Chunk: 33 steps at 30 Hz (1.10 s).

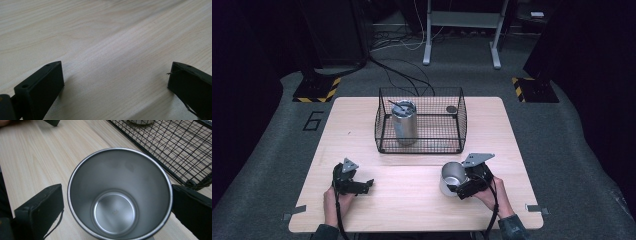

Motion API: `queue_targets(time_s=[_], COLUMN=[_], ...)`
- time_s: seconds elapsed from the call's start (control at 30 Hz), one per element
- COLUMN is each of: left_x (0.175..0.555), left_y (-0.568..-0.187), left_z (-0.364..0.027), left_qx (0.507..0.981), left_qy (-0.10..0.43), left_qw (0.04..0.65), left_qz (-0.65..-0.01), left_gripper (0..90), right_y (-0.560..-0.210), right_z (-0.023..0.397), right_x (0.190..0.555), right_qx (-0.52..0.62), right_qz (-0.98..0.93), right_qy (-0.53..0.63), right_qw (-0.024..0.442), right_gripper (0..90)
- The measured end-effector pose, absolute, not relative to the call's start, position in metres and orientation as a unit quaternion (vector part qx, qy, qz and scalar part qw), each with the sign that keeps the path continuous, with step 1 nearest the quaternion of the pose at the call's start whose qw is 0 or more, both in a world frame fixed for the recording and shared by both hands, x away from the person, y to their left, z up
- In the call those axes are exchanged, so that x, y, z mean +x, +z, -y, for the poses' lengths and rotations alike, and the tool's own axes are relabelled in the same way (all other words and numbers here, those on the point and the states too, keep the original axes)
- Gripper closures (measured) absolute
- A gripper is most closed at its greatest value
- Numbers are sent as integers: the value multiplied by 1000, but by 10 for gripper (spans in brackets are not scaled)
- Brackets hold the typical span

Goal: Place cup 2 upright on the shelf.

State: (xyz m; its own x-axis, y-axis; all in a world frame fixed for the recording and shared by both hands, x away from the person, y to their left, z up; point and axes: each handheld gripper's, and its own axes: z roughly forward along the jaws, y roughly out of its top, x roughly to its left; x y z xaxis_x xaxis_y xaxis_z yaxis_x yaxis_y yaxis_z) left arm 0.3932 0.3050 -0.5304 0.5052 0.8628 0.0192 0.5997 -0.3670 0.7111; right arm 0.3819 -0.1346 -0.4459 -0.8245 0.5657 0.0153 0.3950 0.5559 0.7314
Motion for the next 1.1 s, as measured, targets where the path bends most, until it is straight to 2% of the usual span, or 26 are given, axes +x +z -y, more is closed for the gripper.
queue_targets(time_s=[0.23,0.3,1.1], left_x=[393,393,393], left_y=[-530,-530,-531], left_z=[-305,-305,-305], left_qx=[802,803,799], left_qy=[199,198,200], left_qw=[330,329,331], left_qz=[-456,-456,-460], left_gripper=[1,1,1], right_y=[-447,-448,-450], right_z=[128,127,125], right_x=[385,386,385], right_qx=[276,277,284], right_qz=[-881,-881,-879], right_qy=[366,365,362], right_qw=[119,121,126], right_gripper=[12,40,53])
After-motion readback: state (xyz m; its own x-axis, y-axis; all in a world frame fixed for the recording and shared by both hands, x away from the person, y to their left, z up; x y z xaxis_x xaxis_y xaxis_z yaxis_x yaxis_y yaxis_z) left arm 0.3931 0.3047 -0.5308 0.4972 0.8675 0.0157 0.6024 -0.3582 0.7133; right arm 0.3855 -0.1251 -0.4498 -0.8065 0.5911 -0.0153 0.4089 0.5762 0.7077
